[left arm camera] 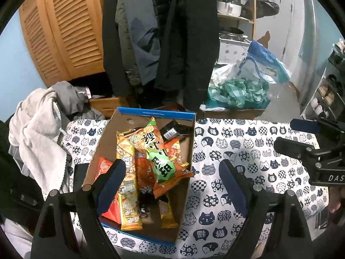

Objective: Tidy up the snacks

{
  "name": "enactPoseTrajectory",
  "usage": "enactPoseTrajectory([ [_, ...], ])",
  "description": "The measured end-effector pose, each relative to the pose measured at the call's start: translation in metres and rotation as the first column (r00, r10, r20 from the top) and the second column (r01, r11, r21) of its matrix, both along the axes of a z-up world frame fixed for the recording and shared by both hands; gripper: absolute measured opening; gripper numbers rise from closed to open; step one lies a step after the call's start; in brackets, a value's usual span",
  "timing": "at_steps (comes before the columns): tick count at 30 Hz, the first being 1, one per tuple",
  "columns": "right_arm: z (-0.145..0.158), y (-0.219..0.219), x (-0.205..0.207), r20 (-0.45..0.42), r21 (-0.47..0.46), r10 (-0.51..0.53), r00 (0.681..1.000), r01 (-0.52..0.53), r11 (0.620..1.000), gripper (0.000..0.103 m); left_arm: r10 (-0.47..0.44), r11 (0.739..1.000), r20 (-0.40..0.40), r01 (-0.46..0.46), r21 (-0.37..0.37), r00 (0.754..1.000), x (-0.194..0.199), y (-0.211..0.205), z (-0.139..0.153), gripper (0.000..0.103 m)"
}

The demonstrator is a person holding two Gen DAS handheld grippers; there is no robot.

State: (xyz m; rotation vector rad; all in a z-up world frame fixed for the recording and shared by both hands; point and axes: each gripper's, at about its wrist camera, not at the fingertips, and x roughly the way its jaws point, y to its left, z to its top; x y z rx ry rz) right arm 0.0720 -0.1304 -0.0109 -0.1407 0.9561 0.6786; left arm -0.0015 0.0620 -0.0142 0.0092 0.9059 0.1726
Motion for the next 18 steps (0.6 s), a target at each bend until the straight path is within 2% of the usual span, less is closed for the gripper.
enactPoseTrajectory([
  [18,0.0016,0.0,-0.0014,0.003,0.0,0.013,1.0,-0.013,1.0,0.077,0.004,1.0,0.004,-0.004,0.023,1.0,-0.0013,-0.0027,0.0012,0.089],
])
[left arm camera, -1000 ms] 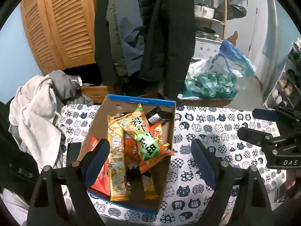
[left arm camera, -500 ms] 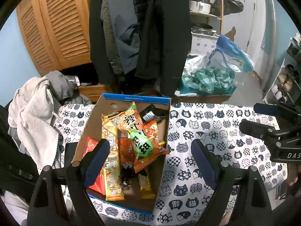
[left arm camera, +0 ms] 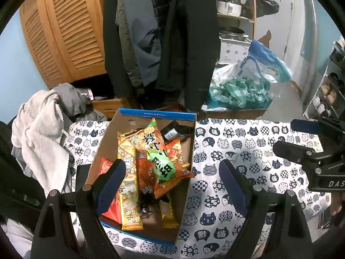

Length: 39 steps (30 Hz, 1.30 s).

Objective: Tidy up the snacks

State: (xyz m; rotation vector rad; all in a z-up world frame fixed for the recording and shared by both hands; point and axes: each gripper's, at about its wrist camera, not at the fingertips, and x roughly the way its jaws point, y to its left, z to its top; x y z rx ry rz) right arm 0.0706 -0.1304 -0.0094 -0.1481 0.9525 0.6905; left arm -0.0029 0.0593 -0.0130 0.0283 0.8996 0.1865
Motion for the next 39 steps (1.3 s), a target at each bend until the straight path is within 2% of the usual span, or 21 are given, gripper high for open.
enactPoseTrajectory([
  [39,-0.0001,0.0097,-0.0027,0.004,-0.007,0.025,1.0,-0.024,1.0,0.077,0.015,1.0,-0.002,-0.015,0.001,1.0,-0.0034,-0.0022,-0.0008,0.089],
])
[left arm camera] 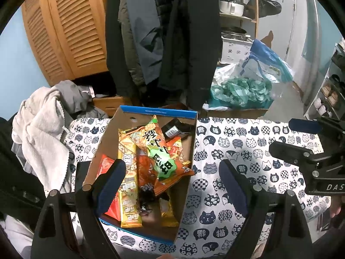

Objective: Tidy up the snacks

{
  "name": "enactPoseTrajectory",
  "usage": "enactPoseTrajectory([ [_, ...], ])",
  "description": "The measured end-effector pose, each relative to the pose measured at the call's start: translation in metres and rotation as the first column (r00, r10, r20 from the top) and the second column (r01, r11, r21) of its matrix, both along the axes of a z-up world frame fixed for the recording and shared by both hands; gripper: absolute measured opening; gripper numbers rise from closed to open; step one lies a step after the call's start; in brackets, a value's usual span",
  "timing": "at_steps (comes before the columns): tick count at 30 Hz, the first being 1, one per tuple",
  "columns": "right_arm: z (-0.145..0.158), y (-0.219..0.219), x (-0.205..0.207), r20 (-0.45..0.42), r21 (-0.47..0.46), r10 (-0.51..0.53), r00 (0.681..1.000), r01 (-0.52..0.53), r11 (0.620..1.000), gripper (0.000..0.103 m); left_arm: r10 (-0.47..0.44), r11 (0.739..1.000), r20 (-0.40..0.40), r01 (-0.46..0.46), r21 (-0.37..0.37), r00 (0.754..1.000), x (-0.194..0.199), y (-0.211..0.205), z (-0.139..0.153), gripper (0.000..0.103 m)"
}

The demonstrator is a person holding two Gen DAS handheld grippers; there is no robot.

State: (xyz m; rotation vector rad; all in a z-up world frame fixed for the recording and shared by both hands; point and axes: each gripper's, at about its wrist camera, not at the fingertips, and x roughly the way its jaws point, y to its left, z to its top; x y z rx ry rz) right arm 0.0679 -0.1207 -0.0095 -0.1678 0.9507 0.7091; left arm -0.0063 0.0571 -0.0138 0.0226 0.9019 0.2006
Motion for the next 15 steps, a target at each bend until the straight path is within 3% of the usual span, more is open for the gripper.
enactPoseTrajectory([
  [15,-0.0011,-0.001,-0.0005,0.003,-0.002,0.003,1.0,-0.003,1.0,0.077,0.017,1.0,-0.011,-0.017,-0.011,1.0,0.0002,-0.0024,-0.0049,0.089],
])
